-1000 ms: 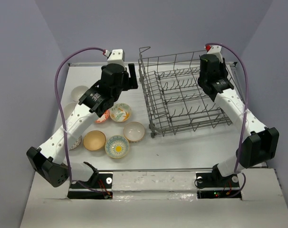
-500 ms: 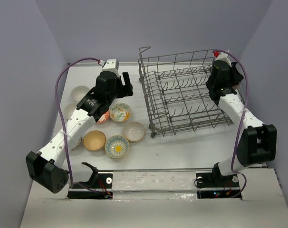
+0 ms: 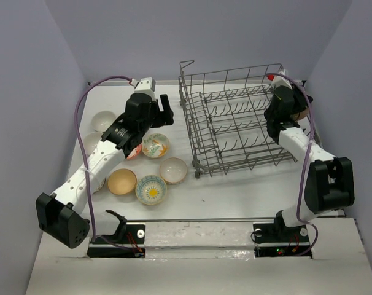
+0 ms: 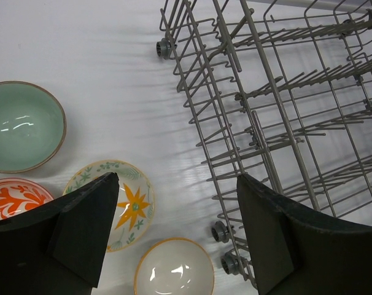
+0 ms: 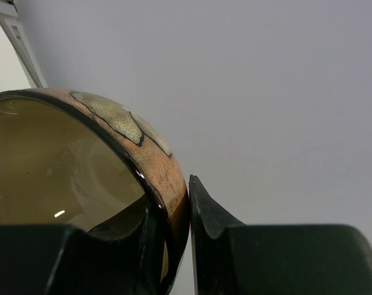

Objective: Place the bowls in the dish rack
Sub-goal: Insert the bowl into the dish rack, then pick up the bowl from the corner of the board.

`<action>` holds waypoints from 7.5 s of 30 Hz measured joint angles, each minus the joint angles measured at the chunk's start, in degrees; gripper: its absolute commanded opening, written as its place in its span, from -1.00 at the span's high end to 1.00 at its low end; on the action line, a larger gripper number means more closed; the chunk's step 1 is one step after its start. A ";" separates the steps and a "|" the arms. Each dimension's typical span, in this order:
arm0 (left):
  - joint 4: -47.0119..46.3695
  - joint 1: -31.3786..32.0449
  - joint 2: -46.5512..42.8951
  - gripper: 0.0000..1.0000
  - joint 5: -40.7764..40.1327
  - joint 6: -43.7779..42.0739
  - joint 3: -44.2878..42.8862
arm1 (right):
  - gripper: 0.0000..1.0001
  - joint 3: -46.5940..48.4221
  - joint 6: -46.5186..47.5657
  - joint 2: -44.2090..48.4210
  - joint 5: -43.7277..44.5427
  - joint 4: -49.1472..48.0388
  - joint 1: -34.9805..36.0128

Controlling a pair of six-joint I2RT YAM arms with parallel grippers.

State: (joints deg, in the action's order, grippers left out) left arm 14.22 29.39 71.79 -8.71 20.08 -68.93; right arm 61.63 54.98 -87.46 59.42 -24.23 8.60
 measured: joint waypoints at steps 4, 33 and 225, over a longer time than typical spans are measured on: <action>-0.85 -0.04 0.79 -0.73 0.61 0.09 0.22 | 0.98 -2.40 2.38 -0.07 -0.59 -1.60 0.00; -1.68 -1.90 2.40 -0.74 3.74 0.63 0.76 | 0.98 -3.63 8.41 -4.63 1.01 -3.65 0.00; -0.61 -30.99 32.89 1.00 -0.37 18.73 -4.74 | -0.75 12.52 -77.26 12.79 -63.54 41.75 3.13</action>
State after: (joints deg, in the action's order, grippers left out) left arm 13.61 -1.61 104.68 -9.08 38.81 -73.67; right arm 74.15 -22.28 -74.67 -4.12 17.52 11.73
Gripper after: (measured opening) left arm 0.142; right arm 0.873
